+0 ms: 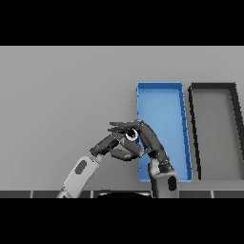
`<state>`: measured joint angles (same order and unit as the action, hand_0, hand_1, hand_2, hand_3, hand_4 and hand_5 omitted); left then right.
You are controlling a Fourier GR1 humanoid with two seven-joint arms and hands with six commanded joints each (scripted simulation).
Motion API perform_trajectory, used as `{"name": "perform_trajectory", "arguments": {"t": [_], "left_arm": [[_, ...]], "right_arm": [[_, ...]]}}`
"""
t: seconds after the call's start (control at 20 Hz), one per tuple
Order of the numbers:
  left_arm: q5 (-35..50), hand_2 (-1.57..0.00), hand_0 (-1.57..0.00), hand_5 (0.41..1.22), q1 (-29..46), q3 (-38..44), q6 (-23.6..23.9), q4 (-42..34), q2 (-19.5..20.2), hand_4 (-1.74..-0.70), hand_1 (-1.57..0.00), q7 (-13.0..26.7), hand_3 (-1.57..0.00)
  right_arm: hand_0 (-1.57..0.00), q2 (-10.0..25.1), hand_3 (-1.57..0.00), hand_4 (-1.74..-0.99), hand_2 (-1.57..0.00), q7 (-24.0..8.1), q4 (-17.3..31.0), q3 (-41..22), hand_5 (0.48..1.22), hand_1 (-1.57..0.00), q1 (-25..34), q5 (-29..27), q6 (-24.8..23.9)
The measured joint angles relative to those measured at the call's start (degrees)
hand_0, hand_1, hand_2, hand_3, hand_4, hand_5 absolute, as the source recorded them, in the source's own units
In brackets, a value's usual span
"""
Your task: Pick up the blue pipe and place it into the blue bin.
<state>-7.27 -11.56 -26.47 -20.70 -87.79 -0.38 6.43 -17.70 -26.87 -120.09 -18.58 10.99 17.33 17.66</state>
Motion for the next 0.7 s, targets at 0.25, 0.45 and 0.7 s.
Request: {"name": "perform_trajectory", "arguments": {"t": [0.25,0.45,0.7], "left_arm": [[0.65,0.0,0.0,0.475,-0.54,0.64,0.04,-0.53,0.19,-0.96,0.0,0.65,0.0],[0.88,0.0,0.0,0.468,0.37,0.19,-0.42,-2.25,1.09,-0.95,0.0,-0.44,0.0],[0.68,0.0,0.0,0.472,1.65,-0.06,0.33,-3.9,1.48,-0.95,0.0,-0.06,0.0]], "right_arm": [[-1.57,-0.61,-1.57,-1.496,-1.57,-7.41,-0.14,8.54,1.221,-1.57,9.8,-7.93,-2.77],[-1.57,3.71,-1.57,-1.498,-1.57,-7.49,0.3,19.79,1.221,-1.57,22.85,-11.83,-9.44],[-1.57,16.14,-1.57,-1.498,-1.57,-8.05,0.37,28.42,1.221,-1.57,22.36,-14.13,-14.02]]}}
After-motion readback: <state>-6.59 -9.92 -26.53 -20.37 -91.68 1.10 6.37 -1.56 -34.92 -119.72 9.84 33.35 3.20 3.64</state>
